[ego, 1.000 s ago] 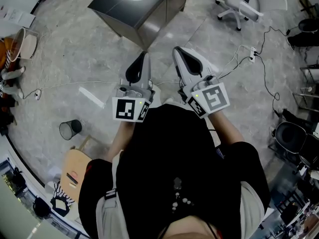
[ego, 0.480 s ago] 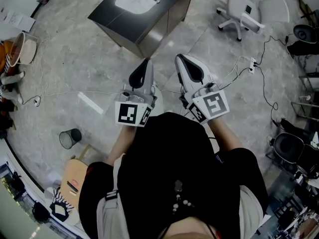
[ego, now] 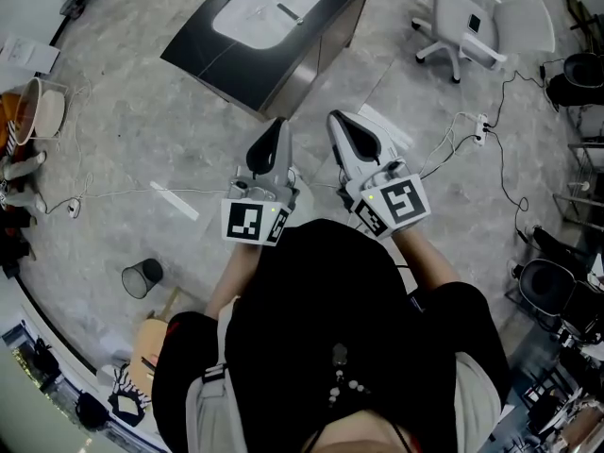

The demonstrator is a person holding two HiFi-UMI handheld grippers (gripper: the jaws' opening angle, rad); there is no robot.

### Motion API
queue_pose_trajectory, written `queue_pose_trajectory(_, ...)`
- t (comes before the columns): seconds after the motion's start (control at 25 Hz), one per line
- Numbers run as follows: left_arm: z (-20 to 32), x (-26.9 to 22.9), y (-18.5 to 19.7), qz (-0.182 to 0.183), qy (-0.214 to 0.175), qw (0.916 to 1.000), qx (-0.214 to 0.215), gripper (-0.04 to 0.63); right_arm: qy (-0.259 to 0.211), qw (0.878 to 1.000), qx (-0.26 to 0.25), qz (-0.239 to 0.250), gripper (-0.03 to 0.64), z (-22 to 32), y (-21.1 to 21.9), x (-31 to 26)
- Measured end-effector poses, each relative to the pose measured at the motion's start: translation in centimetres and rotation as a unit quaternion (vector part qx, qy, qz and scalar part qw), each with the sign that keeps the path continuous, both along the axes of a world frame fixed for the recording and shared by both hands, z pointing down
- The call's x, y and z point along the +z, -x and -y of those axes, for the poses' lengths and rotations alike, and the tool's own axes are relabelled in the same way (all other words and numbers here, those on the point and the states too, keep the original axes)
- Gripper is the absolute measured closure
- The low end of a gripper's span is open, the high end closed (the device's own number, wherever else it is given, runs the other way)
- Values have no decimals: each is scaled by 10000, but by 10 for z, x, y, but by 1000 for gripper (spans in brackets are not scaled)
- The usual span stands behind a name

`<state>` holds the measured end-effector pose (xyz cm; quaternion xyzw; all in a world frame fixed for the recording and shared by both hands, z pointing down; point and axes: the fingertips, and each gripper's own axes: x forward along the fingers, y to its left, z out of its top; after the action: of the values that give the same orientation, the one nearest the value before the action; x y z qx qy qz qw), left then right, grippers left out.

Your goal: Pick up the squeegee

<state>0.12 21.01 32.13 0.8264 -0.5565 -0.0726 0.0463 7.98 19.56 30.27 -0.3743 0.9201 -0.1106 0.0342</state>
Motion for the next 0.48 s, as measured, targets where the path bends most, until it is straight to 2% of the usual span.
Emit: queue_pose_trajectory(0.48, 93, -5, 40, -109, -112, 9991, 399, 594, -121, 9992, 355, -137, 614, 84, 44, -6)
